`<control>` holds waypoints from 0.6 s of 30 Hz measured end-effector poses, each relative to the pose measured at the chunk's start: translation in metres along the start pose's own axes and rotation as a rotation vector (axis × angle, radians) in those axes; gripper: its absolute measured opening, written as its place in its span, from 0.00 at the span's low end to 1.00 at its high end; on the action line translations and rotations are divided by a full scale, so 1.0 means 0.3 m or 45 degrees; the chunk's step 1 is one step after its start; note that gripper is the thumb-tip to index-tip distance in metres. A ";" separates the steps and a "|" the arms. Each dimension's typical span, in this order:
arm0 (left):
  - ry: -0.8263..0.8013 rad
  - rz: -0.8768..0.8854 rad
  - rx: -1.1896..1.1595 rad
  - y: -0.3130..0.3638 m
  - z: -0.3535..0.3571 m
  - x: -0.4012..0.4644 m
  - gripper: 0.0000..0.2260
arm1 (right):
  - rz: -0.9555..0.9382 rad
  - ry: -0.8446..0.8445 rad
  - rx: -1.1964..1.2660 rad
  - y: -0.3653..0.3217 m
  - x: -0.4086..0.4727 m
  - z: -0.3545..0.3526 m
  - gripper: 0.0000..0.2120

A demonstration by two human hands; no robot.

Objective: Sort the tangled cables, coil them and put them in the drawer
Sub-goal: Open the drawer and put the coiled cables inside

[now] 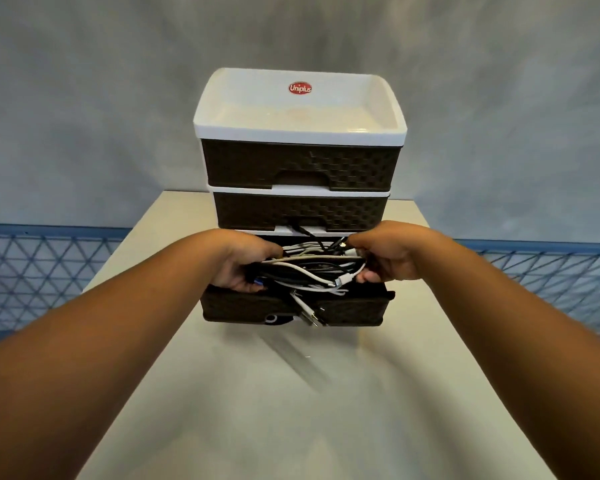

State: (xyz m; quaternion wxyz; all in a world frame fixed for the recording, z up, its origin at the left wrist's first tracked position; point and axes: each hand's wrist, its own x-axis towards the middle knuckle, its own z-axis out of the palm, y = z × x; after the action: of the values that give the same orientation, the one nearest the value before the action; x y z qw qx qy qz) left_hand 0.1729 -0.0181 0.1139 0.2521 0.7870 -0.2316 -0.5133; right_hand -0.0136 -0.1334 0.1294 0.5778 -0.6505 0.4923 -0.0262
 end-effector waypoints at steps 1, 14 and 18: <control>0.025 -0.004 -0.014 -0.002 -0.002 0.011 0.11 | 0.001 0.001 -0.030 -0.005 0.017 0.007 0.05; 0.353 0.188 -0.153 -0.035 0.042 0.068 0.08 | -0.364 0.268 -0.922 0.032 0.087 0.121 0.16; 0.429 0.176 0.075 -0.043 0.039 0.060 0.16 | -0.460 0.502 -1.156 0.043 0.083 0.142 0.13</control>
State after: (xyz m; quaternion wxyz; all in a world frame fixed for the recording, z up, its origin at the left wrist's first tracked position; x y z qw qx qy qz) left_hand 0.1701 -0.0213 0.0891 0.2987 0.8511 -0.2546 -0.3487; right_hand 0.0171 -0.1171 0.0921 0.1204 -0.8926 0.4333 -0.0312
